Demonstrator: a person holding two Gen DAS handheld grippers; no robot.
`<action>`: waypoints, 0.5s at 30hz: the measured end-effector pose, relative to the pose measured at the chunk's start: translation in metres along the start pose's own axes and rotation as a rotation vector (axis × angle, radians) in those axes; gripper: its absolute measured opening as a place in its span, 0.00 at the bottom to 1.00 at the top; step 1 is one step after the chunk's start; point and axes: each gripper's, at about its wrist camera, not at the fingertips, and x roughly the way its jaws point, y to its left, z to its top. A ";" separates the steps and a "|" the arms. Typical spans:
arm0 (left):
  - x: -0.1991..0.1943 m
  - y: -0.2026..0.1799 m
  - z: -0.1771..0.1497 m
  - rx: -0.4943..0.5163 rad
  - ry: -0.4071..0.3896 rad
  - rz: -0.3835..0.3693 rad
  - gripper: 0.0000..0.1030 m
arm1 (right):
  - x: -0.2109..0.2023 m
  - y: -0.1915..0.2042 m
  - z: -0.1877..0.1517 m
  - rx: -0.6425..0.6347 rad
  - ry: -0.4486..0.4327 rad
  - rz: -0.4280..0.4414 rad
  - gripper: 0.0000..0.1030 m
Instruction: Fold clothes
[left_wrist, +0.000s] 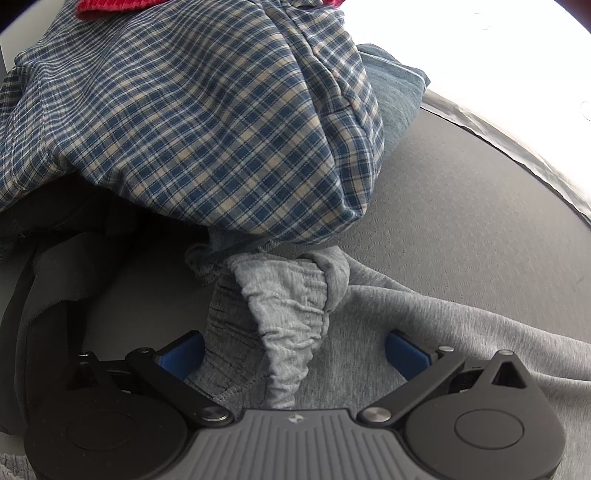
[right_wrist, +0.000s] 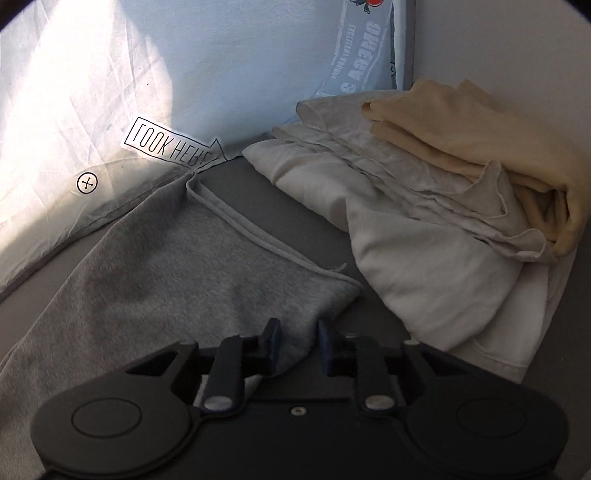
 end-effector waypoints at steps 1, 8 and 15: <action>0.000 0.002 0.001 0.002 0.000 -0.002 1.00 | -0.001 -0.004 0.001 -0.003 -0.006 -0.008 0.00; 0.002 0.013 0.000 0.003 -0.008 -0.006 1.00 | 0.003 -0.046 0.003 0.076 0.014 -0.024 0.00; 0.000 0.023 0.007 0.014 0.014 -0.011 1.00 | -0.015 -0.035 0.002 0.002 0.017 0.053 0.47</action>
